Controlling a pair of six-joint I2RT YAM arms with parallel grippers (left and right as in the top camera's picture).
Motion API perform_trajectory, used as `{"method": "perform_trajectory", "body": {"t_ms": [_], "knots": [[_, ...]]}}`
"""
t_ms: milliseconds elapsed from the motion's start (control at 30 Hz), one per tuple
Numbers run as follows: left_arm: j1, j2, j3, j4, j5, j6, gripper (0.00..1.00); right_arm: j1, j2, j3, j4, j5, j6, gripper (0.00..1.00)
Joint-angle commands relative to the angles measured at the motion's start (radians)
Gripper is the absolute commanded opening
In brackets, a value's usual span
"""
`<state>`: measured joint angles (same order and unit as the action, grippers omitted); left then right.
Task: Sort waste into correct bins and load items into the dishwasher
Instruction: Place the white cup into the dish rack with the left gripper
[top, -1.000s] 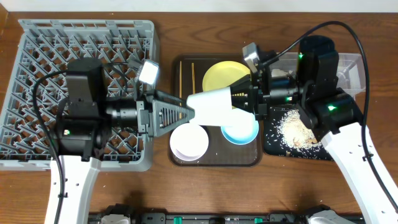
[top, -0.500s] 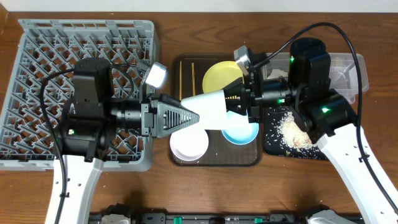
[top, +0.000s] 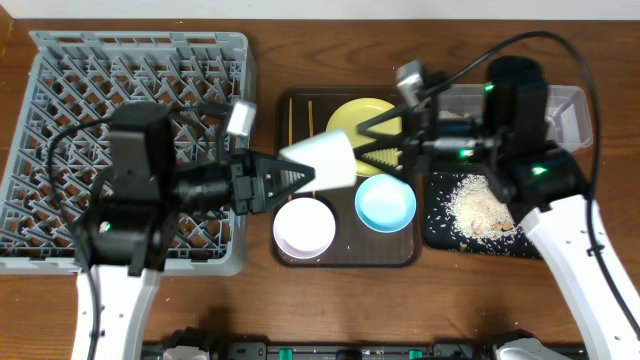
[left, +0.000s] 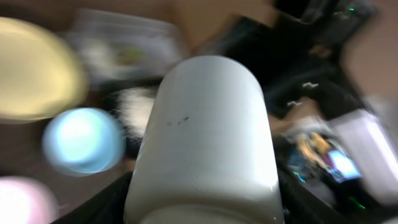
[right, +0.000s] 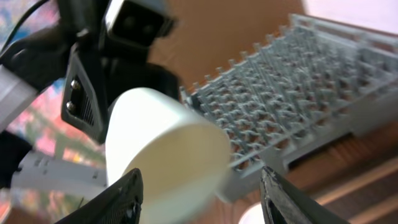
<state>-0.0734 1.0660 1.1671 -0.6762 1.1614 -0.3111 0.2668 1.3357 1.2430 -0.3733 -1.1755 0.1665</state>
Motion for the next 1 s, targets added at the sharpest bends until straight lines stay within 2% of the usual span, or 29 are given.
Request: {"method": "perform_trajectory", "body": {"t_ms": [0,67,200,333,367,667,967], "knots": [[0.069,-0.086,0.013,-0.105,-0.425,0.005,0.46,-0.082,0.002,0.011,-0.085,0.006,0.005,0.59],[0.102,-0.126,0.013,-0.175,-0.627,0.005,0.46,-0.092,0.002,0.011,-0.183,0.079,0.005,0.6],[0.15,-0.182,0.013,-0.286,-1.038,-0.029,0.46,-0.06,0.005,0.01,-0.386,0.379,-0.028,0.62],[0.21,-0.167,0.013,-0.387,-1.4,-0.174,0.46,0.042,0.019,0.006,-0.512,0.684,-0.03,0.64],[0.228,-0.151,0.013,-0.399,-1.44,-0.207,0.46,0.061,0.021,0.004,-0.516,0.698,-0.03,0.64],[0.389,0.07,0.013,-0.397,-1.491,-0.266,0.46,0.203,0.039,0.004,-0.506,0.716,-0.031,0.65],[0.508,0.259,0.013,-0.374,-1.381,-0.278,0.47,0.232,0.041,0.004,-0.511,0.733,-0.029,0.66]]}}
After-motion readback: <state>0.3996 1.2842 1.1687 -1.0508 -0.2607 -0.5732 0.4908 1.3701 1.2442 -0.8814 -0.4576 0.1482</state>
